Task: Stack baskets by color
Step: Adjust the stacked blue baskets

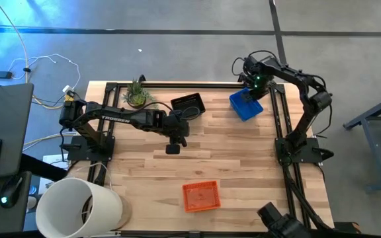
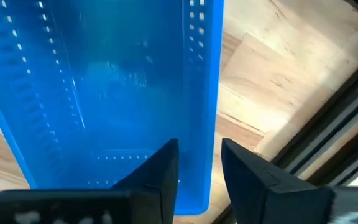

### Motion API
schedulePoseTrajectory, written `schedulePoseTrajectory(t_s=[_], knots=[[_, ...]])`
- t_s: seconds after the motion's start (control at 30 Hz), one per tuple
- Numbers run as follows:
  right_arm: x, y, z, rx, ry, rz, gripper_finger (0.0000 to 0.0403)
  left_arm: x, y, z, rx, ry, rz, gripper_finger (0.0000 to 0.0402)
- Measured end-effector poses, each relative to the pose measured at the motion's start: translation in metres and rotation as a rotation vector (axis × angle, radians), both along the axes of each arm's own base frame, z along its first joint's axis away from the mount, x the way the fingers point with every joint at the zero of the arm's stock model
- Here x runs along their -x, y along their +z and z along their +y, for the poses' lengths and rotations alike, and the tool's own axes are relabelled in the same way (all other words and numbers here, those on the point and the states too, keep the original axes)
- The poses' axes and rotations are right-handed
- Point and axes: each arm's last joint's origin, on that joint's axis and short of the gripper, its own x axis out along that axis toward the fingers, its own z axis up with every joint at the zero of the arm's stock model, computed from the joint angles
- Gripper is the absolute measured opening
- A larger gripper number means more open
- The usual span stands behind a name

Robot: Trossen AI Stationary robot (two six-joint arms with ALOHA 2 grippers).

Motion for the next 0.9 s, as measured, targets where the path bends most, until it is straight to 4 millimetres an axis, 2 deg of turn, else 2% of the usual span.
schedulePoseTrajectory(t_s=[0.2,0.37,0.57,0.9], knots=[[0.003,0.014,0.007,0.039,-0.006,-0.002,0.011,0.0,0.0,0.0,0.0,0.0,0.0,0.0115],[-0.002,0.035,0.023,0.105,-0.013,-0.048,0.011,0.0,0.0,0.001,0.001,0.007,-0.001,0.0115],[-0.026,0.053,0.055,0.142,0.066,-0.124,0.011,0.0,0.0,0.001,0.0,0.01,-0.003,0.0115],[-0.074,0.053,0.101,0.154,0.254,-0.209,0.011,0.0,0.0,0.001,0.017,0.039,-0.013,0.0115]])
